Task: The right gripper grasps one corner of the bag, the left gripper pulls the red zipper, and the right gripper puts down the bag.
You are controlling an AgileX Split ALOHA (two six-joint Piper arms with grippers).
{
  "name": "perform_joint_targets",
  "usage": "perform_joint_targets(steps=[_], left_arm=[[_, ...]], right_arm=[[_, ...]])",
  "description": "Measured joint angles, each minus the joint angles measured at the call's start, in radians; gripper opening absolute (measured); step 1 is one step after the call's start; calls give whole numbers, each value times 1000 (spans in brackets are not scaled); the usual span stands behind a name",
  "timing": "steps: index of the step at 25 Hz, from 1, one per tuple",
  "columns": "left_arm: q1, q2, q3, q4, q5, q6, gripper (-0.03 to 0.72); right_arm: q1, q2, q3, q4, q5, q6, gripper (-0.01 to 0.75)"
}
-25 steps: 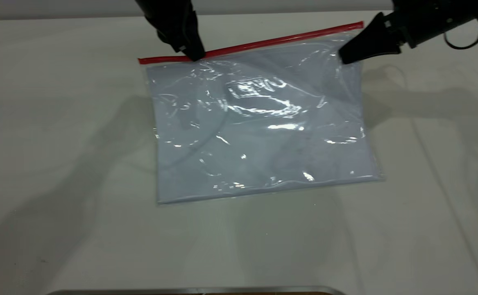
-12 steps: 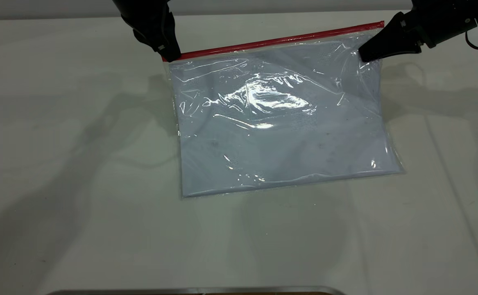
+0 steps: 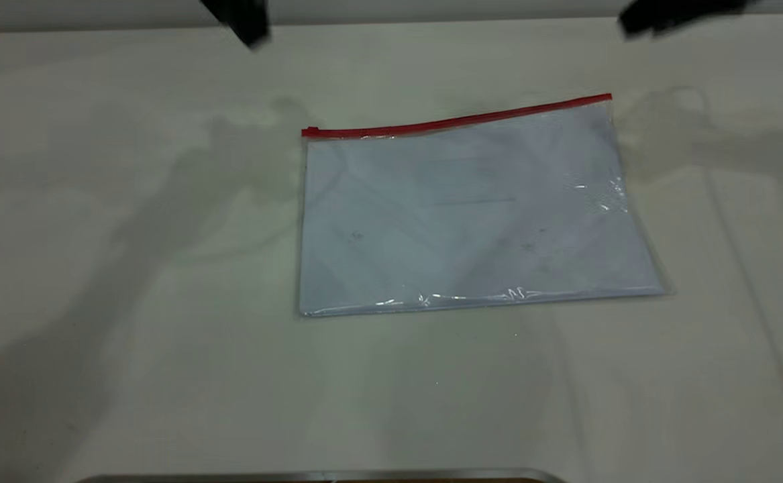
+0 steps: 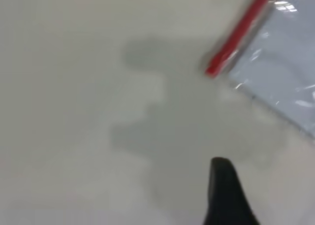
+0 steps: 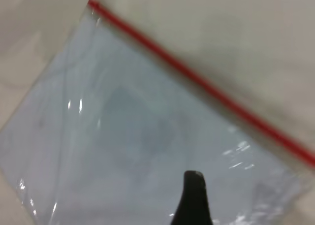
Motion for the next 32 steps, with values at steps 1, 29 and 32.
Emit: perform_joint_targets(steps=[1,29,32], left_arm=[[0,-32,-10,55,41,-72,532],[0,-985,301,48,412,-451,551],[0,-1132,449,9,412,-452,551]], right_arm=[[0,-38,-6,-13,0,29,690],[-1,-1256,267,-272,324,675,570],[-1,-1391,414,-281,324,683,570]])
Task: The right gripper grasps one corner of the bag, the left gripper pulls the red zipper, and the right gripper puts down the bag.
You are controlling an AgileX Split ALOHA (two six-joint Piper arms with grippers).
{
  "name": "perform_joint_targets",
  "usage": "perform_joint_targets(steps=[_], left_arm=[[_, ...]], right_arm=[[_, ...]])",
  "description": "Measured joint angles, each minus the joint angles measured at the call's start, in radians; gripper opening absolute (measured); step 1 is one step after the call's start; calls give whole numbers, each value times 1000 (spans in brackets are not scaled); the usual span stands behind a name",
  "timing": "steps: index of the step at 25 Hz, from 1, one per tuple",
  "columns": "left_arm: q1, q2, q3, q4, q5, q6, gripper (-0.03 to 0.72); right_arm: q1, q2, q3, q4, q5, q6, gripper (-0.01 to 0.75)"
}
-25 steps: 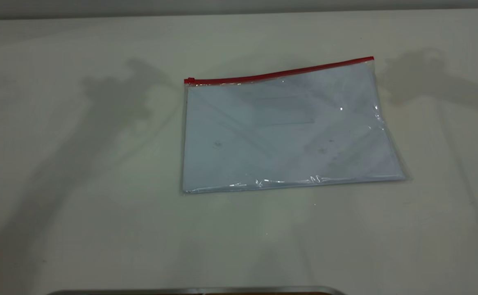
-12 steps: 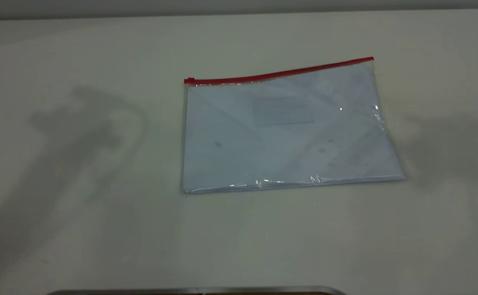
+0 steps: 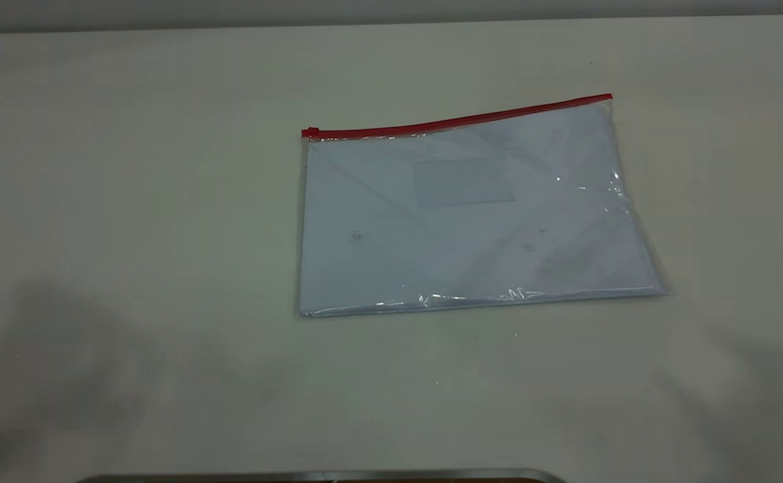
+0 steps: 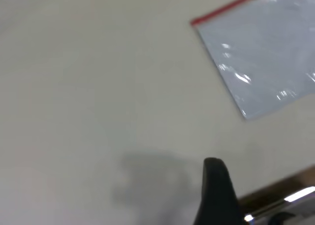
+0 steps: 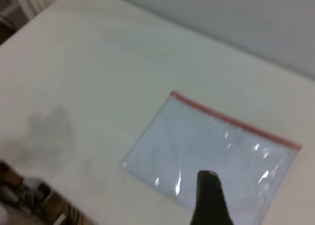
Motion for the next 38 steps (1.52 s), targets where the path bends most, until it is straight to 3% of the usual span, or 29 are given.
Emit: perform_joint_targets(steps=[10,18,27,31,38], left_arm=[[0,-465,389,-7,0,-23,551],[0,-753,633,58,0,-86,551],[0,-853,793,64,-6,-86,551],[0,-853,843,64,-28,-86,551],[0,-853,844,64,-38,-86,551]], right_arm=[[0,-403,354,-83,0,34,570],[0,-688,543,-309,0,247,570],[0,-856,709,-490,-9,359,570],[0,-875,736,-513,-75,372,570],[0,-877,748,-528,-94,393,570]])
